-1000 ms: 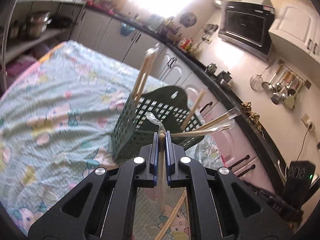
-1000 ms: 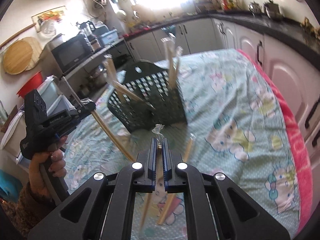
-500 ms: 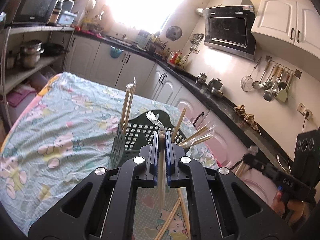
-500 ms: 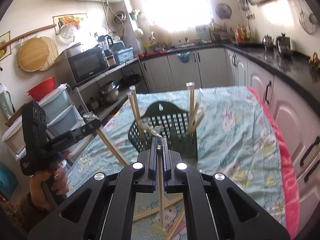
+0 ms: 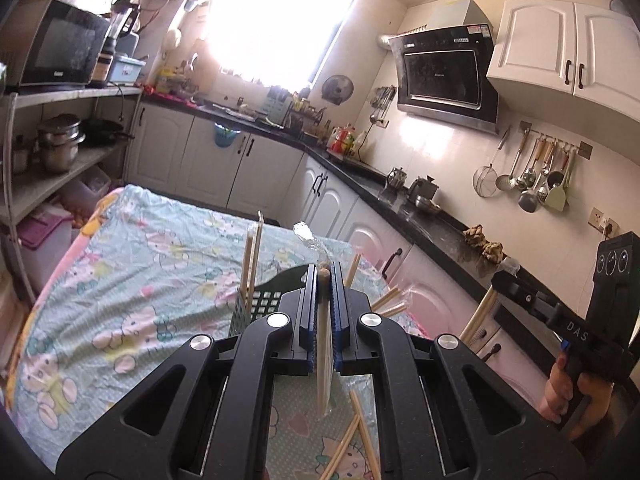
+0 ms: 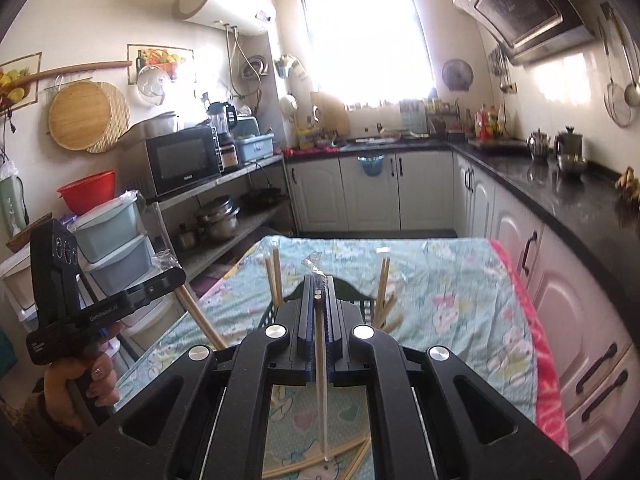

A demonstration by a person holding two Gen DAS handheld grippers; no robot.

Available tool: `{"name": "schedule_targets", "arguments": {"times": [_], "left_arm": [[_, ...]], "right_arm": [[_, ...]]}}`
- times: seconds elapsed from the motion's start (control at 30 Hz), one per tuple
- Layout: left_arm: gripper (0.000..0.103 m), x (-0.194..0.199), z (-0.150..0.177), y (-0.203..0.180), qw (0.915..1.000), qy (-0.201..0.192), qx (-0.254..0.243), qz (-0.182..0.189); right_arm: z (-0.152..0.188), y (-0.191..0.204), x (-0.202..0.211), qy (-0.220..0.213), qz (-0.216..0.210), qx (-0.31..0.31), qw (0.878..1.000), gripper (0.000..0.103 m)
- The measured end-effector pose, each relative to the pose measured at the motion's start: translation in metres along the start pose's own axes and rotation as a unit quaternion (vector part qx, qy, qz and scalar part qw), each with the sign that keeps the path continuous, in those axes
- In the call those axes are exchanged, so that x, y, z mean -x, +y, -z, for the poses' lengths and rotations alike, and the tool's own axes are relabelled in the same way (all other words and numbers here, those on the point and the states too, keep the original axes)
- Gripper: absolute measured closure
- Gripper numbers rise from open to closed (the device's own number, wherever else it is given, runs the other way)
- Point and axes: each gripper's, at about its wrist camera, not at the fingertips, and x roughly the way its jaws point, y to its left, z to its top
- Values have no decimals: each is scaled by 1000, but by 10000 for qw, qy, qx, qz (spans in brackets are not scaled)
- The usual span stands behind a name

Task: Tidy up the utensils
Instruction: 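Lift both held chopsticks upright and carry them above the green caddy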

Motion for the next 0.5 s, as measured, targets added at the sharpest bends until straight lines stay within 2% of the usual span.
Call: {"name": "schedule_targets", "arguments": {"times": [0.5], "left_arm": [[100,16,-51,-12,9975,-579,-400,-63]], "right_arm": [[-52,10,8,-725,13,399,9966,98]]}}
